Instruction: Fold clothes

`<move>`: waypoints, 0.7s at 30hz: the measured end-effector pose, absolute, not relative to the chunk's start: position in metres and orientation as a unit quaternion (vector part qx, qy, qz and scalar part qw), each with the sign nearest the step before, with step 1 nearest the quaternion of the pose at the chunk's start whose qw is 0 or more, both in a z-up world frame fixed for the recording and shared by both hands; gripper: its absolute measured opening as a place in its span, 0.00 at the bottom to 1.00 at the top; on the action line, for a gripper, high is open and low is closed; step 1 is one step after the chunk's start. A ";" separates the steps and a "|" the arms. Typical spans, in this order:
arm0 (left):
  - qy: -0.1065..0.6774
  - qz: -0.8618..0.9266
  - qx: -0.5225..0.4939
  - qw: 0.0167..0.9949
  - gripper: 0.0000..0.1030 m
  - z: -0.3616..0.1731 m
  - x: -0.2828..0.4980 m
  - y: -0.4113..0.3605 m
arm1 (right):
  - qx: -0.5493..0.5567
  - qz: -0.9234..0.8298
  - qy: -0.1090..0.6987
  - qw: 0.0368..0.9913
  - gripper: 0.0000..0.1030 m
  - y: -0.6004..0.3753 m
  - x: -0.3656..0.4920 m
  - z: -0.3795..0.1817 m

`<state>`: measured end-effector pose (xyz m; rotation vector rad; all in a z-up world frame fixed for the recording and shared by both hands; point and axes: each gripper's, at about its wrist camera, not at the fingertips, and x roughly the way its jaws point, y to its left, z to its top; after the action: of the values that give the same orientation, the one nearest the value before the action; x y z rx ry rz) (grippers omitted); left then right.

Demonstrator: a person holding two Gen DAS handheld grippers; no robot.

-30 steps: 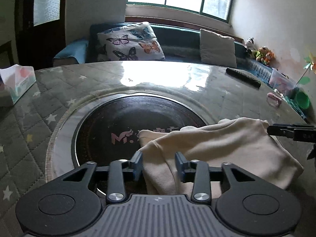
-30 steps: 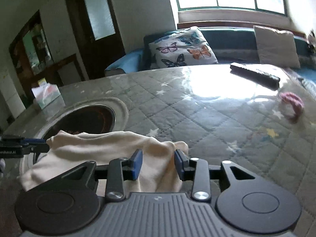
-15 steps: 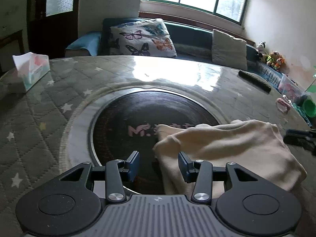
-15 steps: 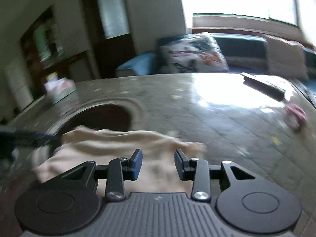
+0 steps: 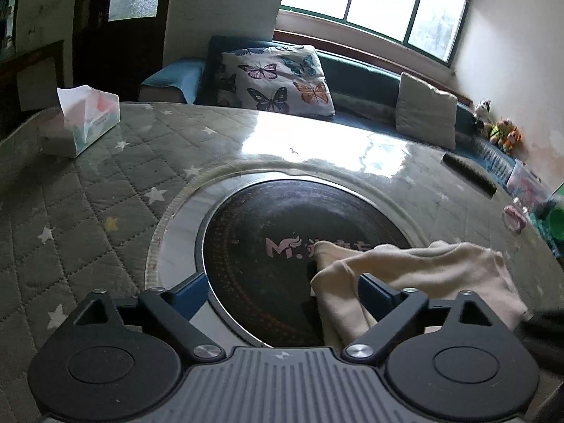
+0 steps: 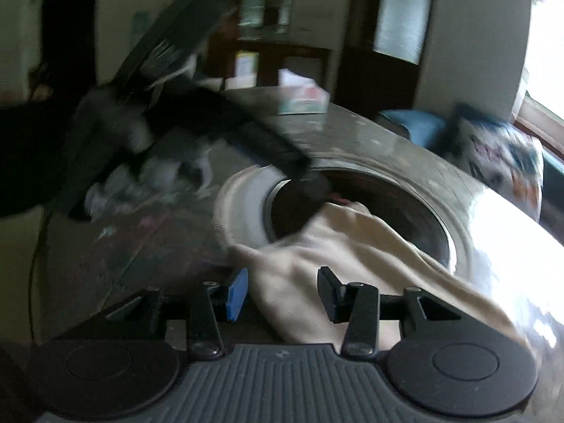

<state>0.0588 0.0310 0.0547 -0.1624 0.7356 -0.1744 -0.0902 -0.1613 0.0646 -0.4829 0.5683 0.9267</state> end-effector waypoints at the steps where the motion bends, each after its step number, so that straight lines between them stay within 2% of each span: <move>1: 0.359 -0.088 -0.084 0.925 0.94 0.055 0.059 0.032 | -0.243 0.438 0.261 0.825 0.43 -0.153 -0.093 0.062; 6: 0.370 -0.106 -0.106 0.917 0.93 0.050 0.058 0.030 | -0.296 0.430 0.243 0.818 0.38 -0.126 -0.104 0.044; 8: 0.378 -0.114 -0.121 0.911 0.92 0.046 0.057 0.028 | -0.301 0.420 0.243 0.821 0.24 -0.123 -0.105 0.041; 11: 0.388 -0.122 -0.142 0.902 0.87 0.043 0.057 0.025 | -0.279 0.416 0.248 0.829 0.18 -0.126 -0.103 0.046; 14: 0.400 -0.129 -0.170 0.891 0.82 0.040 0.059 0.023 | -0.226 0.415 0.256 0.843 0.17 -0.145 -0.094 0.061; 18: 0.419 -0.128 -0.218 0.872 0.81 0.035 0.066 0.021 | -0.166 0.412 0.258 0.858 0.16 -0.164 -0.087 0.080; 21: 0.428 -0.131 -0.249 0.859 0.73 0.032 0.071 0.020 | -0.139 0.411 0.258 0.863 0.16 -0.177 -0.086 0.088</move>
<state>0.0705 0.0198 0.0319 -0.5226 0.8976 -0.2751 -0.0859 -0.1767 0.0885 -0.2917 0.5407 0.8614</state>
